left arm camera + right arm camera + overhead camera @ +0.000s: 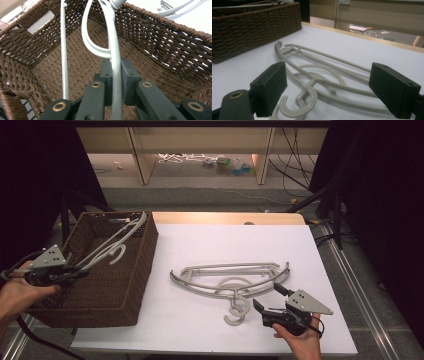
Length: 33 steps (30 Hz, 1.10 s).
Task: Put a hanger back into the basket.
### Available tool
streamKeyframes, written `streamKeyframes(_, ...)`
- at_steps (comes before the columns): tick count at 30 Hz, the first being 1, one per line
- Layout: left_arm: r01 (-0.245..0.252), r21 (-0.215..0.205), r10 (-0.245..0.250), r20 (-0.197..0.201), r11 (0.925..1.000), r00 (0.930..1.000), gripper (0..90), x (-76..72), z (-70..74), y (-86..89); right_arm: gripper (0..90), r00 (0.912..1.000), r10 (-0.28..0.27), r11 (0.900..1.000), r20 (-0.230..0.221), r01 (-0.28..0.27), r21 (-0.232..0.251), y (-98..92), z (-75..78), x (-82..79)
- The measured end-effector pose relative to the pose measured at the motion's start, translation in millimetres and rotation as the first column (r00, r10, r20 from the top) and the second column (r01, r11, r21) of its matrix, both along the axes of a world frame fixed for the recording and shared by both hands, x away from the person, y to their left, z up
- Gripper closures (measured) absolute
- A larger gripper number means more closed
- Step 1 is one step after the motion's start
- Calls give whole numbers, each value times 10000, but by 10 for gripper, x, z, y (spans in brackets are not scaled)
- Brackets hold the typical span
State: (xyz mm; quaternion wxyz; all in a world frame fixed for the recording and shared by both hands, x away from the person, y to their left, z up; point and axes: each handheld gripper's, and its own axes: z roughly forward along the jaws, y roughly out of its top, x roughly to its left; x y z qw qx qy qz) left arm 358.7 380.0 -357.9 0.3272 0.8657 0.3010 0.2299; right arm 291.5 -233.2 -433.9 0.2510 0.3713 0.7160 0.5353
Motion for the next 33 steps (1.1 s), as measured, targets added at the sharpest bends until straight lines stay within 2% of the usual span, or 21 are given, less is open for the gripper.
streamKeyframes(2, -126, -171, 125, -91, 9998, 9999, 814, 26, -36, -7, 158, 10000, 3, 10000, 8, -3, -10, -1, -3, 1)
streamKeyframes(4, -98, 213, 102, -214, 9997, 9997, 814, 62, -58, -5, 158, 9999, -84, 9997, -87, 82, -217, -16, 7, -6)
streamKeyframes(5, -98, 213, 102, -214, 9997, 9997, 814, 62, -58, -5, 158, 9998, -80, 9996, -155, 76, -290, -20, 15, -11)
streamKeyframes(7, 88, 425, -67, -476, 9991, 9988, 814, 74, -76, 15, 158, 9999, -75, 9995, -153, 70, -296, -19, 13, -10)
streamKeyframes(8, -32, 459, 54, -487, 9989, 9988, 814, 60, -72, 23, 158, 10000, -13, 10000, -52, 13, -52, -4, -4, 2)
streamKeyframes(9, -160, 109, 165, -474, 9998, 9987, 813, 52, -93, 12, 158, 10000, -70, 9999, -61, 69, -151, -10, 1, -1)
streamKeyframes(10, 235, 434, -223, -275, 9988, 9994, 813, 81, -81, 33, 158, 10000, -88, 9998, -43, 87, -160, -10, 3, 0)
streamKeyframes(11, -94, 274, 111, -627, 9996, 9980, 813, 50, -97, 23, 158, 9999, -97, 9998, -34, 96, -176, -10, 3, 0)
streamKeyframes(12, 38, 450, -6, -714, 9990, 9974, 813, 51, -95, 28, 158, 9999, -91, 9998, -59, 90, -171, -8, 3, -1)
streamKeyframes(13, -55, 257, 74, -742, 9997, 9972, 813, 45, -118, 7, 158, 9999, -108, 9998, -60, 107, -183, -8, 1, -1)
streamKeyframes(14, 281, 496, -255, -523, 9984, 9983, 813, 77, -121, 6, 158, 9999, -111, 9998, -69, 110, -185, -6, 2, -2)
streamKeyframes(16, 64, 441, -29, -793, 9990, 9968, 812, 77, -185, -48, 158, 10000, -10, 10000, -2, 10, -35, 3, -4, 5)
streamKeyframes(18, 76, 777, -14, -800, 9969, 9968, 810, 92, -241, -86, 158, 9999, -86, 9998, -79, 85, -168, -5, 0, -1)
streamKeyframes(22, -103, 716, 168, -905, 9974, 9958, 810, 133, -314, -142, 158, 9999, -120, 9997, -37, 119, -203, -13, 3, 1)
streamKeyframes(23, -71, 659, 137, -1001, 9978, 9949, 809, 149, -333, -164, 158, 9999, -108, 9998, -61, 107, -184, -13, 0, 2)
streamKeyframes(24, -149, 340, 177, -842, 9993, 9963, 808, 173, -382, -216, 158, 9999, -110, 9998, -64, 109, -184, -13, -1, 2)
streamKeyframes(26, -162, 346, 193, -915, 9993, 9956, 805, 203, -391, -243, 158, 9999, -94, 9998, -57, 93, -197, -10, 4, 0)
streamKeyframes(28, -63, 698, 142, -1138, 9975, 9934, 789, 223, -417, -269, 159, 9999, -98, 9997, -73, 96, -216, -9, 1, -1)
streamKeyframes(29, 41, 1044, 95, -1290, 9945, 9916, 782, 229, -432, -284, 159, 9999, -90, 9997, -91, 88, -214, -11, 1, -2)
streamKeyframes(32, 172, 1607, 91, -1616, 9869, 9868, 773, 241, -463, -330, 159, 9999, -85, 9994, -141, 80, -339, -27, 19, -14)
streamKeyframes(33, 479, 1930, -61, -2115, 9800, 9774, 775, 257, -421, -321, 159, 9998, -87, 9994, -158, 82, -351, -29, 17, -13)
